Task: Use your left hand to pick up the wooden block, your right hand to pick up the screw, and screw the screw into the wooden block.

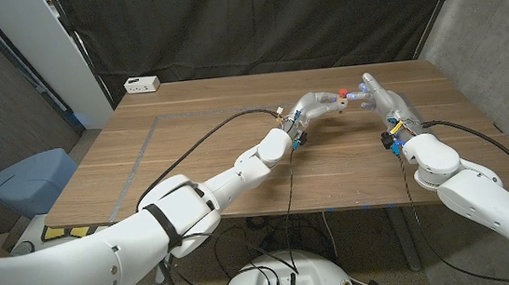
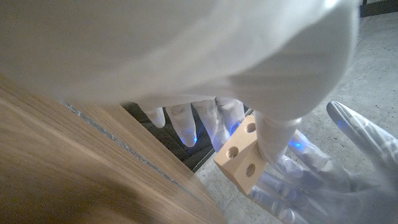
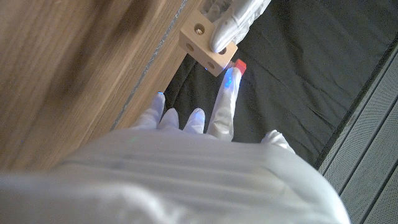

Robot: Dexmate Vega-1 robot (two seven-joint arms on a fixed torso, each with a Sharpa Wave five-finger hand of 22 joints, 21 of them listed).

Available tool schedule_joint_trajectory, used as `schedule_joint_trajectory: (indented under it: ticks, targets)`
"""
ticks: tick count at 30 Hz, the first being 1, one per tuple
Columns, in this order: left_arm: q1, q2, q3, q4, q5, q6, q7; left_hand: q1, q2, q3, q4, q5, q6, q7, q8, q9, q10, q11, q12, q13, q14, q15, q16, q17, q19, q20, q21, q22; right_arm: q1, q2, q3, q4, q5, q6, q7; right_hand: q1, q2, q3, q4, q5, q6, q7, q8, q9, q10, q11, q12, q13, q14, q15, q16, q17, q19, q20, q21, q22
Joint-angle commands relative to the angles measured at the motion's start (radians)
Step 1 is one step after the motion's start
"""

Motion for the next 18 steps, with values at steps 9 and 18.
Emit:
schedule_joint_trajectory:
  ticks: [9, 18]
  targets:
    - [0.013, 0.019, -0.007, -0.039, 0.007, 0.011, -0.005, 0.044, 0.062, 0.030, 0.023, 0.006, 0.092, 0.022, 0.007, 0.001, 0.017, -0.004, 0.005, 0.016, 0.008, -0.091, -0.002, 0.004, 0.008, 0.000, 0.003, 0.004, -0.011, 0.010, 0.007, -0.010, -0.012, -0.008, -0.023, 0.010, 0.003, 0.002, 0.002, 0.005, -0.001, -0.001, -0.008, 0.001, 0.013, 0.016, 0.003, 0.001, 0.014, 0.004, 0.005, 0.003, 0.008, 0.001, 0.000, 0.004]
    - [0.015, 0.024, -0.011, -0.046, 0.008, 0.011, -0.005, 0.044, 0.063, 0.031, 0.023, 0.006, 0.092, 0.021, 0.007, 0.001, 0.017, -0.004, 0.005, 0.016, 0.006, -0.090, -0.003, 0.005, 0.008, 0.000, 0.002, 0.004, -0.003, 0.016, 0.006, -0.002, -0.017, -0.012, -0.029, 0.011, -0.001, 0.001, 0.001, 0.005, -0.060, -0.010, -0.039, 0.003, -0.006, 0.032, -0.009, 0.001, 0.016, 0.005, 0.002, 0.003, 0.013, 0.002, 0.000, 0.004]
